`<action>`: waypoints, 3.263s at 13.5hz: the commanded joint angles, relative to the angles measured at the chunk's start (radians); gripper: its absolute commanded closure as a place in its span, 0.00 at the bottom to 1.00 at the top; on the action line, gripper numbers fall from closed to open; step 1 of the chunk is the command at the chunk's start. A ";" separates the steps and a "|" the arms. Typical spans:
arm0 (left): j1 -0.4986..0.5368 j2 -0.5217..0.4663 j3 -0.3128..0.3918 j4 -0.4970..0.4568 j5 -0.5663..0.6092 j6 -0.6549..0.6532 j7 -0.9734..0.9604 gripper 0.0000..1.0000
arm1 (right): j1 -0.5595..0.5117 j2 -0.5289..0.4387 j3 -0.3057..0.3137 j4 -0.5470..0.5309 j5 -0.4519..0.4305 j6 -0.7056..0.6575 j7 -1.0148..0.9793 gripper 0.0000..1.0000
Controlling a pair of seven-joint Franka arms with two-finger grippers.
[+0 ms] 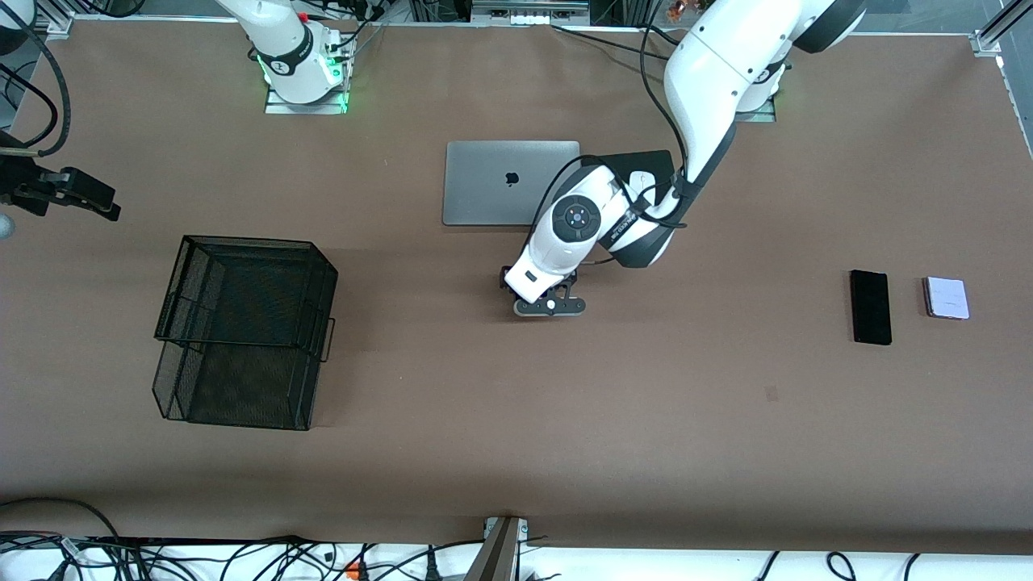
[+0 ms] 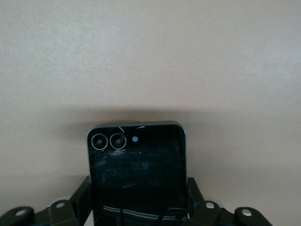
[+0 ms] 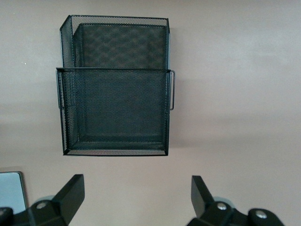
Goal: Place phones with both arms
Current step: 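Carry the flip phone to the table center and release it, then grasp the flip phone with the right gripper while the left gripper withdraws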
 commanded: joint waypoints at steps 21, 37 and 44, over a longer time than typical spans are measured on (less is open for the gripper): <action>0.585 -0.293 0.029 0.176 0.110 -0.719 0.804 0.00 | 0.754 0.378 0.010 0.136 -0.006 0.260 0.807 0.00; 0.750 -0.191 0.035 0.167 0.114 -0.709 0.845 0.00 | 0.908 0.765 -0.001 0.210 -0.009 0.653 0.966 0.00; 0.752 -0.187 0.035 0.162 0.114 -0.709 0.845 0.00 | 0.897 0.830 -0.002 0.210 -0.050 0.736 0.970 0.00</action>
